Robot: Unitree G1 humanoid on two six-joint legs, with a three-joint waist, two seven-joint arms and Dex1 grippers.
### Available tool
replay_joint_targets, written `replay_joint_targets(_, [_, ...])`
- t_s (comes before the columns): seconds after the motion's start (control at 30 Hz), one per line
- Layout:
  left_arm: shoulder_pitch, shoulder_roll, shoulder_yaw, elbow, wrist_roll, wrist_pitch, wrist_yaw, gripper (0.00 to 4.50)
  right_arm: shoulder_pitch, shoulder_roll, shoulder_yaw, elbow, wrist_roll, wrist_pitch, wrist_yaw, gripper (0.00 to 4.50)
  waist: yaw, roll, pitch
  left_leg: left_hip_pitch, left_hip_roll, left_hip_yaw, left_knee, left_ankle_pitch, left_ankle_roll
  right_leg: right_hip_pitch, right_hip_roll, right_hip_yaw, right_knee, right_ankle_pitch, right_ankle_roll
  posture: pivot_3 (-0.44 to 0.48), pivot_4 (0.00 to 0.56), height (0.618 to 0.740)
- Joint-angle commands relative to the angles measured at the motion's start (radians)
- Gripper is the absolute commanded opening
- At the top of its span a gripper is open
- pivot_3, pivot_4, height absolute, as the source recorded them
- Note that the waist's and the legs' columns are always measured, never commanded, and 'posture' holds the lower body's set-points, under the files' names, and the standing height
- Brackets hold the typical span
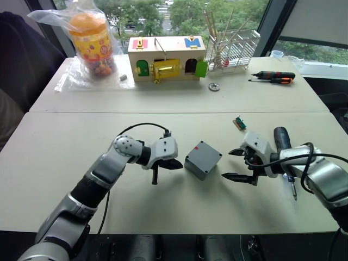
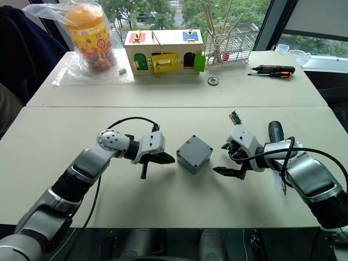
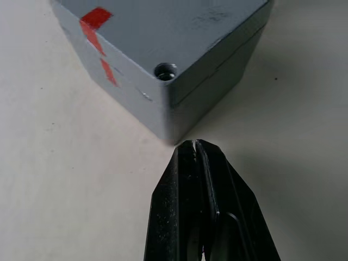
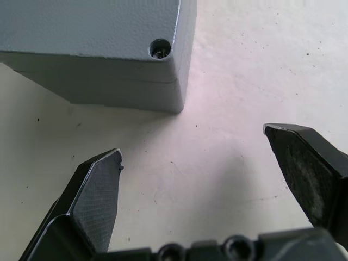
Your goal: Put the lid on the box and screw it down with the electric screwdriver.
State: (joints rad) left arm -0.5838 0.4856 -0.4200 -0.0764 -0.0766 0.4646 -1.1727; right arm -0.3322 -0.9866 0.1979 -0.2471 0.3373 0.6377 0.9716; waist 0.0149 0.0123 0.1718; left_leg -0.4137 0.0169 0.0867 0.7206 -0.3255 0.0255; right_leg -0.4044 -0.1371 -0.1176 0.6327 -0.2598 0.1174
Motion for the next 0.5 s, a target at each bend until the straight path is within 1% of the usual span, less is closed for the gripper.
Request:
replay_joint_targets(0.03, [-0.005,-0.023,-0.007,-0.039,-0.003,0.02,0.037,0.0,-0.028,0.025,0.02,0.0,-0.037,-0.07,0.039,4.48,0.001,0.0,0.0,0.0,0.0,0.0,0.0,0.0,0.0,0.0,0.0,0.0,0.0,0.0,0.0,0.0,0.15,0.708])
replay_joint_targets(0.2, [-0.04,-0.062,-0.015,0.028,0.036,-0.013,0.095,0.0,0.0,0.046,0.028,-0.063,-0.027,-0.055,0.066,4.48,0.002,0.0,0.0,0.0,0.0,0.0,0.0,0.0,0.0,0.0,0.0,0.0,0.0,0.0,0.0,0.0,0.15,0.708])
replay_joint_targets(0.5, [-0.078,-0.085,-0.015,0.11,0.05,-0.074,0.109,0.0,0.098,0.043,-0.026,-0.203,-0.003,0.043,0.034,4.48,0.001,0.0,0.0,0.0,0.0,0.0,0.0,0.0,0.0,0.0,0.0,0.0,0.0,0.0,0.0,0.0,0.15,0.708])
